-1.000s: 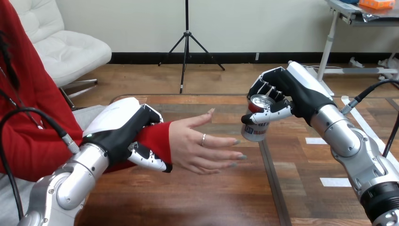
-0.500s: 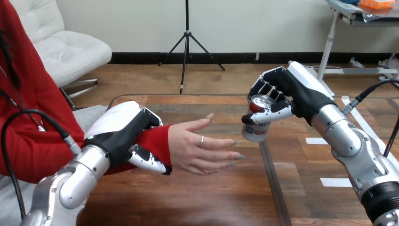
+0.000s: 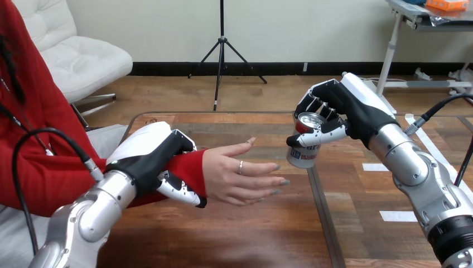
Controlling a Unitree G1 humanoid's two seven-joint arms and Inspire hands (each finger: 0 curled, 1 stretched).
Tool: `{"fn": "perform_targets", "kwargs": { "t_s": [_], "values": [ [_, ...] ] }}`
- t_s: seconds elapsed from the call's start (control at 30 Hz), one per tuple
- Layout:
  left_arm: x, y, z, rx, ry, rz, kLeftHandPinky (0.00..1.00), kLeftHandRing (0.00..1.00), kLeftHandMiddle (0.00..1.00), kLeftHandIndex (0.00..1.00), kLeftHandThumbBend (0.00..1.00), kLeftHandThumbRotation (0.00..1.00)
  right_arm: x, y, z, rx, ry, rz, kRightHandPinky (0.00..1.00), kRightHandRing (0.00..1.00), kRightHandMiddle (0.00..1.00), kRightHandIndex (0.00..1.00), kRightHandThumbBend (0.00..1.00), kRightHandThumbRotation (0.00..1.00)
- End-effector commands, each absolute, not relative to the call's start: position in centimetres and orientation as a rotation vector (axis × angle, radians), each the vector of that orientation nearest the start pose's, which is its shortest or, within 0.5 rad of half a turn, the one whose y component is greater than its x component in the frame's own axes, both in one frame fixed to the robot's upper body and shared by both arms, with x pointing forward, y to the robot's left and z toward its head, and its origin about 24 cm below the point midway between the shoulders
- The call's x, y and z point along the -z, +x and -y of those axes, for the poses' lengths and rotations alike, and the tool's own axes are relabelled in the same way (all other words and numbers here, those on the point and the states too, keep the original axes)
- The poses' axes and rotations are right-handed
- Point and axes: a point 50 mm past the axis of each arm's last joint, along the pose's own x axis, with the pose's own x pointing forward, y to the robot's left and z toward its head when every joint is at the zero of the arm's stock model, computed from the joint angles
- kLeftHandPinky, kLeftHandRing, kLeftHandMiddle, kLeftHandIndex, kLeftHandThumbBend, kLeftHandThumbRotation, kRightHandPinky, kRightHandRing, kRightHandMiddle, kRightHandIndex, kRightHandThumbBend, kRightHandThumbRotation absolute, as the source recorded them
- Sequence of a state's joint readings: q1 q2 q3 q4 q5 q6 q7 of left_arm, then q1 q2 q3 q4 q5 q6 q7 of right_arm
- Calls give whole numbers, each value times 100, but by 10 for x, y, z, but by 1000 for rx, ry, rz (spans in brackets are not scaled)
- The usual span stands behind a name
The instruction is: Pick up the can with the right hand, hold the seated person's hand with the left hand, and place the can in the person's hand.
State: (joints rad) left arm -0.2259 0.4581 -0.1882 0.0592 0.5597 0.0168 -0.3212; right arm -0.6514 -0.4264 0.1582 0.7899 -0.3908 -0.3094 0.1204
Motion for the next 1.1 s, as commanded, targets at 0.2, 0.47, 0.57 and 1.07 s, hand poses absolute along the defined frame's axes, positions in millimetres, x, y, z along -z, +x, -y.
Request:
{"fn": "perform_targets", "kwargs": {
  "t_s": [0.2,0.47,0.57,1.07],
  "values": [
    [-132,316,-117,451,984,337,20,25,33,34,72,0,-182,385,159,-251,-880,415,34,37,43,45,71,0],
    [-132,320,-108,467,978,343,20,25,33,34,72,0,-183,385,152,-269,-869,444,34,37,43,45,71,0],
    [-132,321,-104,475,971,342,20,25,34,34,72,0,-184,385,150,-273,-858,448,34,37,43,45,72,0],
    [-133,324,-91,492,960,352,19,26,34,35,73,0,-185,386,139,-294,-845,455,32,35,42,44,71,0]
  ]
}}
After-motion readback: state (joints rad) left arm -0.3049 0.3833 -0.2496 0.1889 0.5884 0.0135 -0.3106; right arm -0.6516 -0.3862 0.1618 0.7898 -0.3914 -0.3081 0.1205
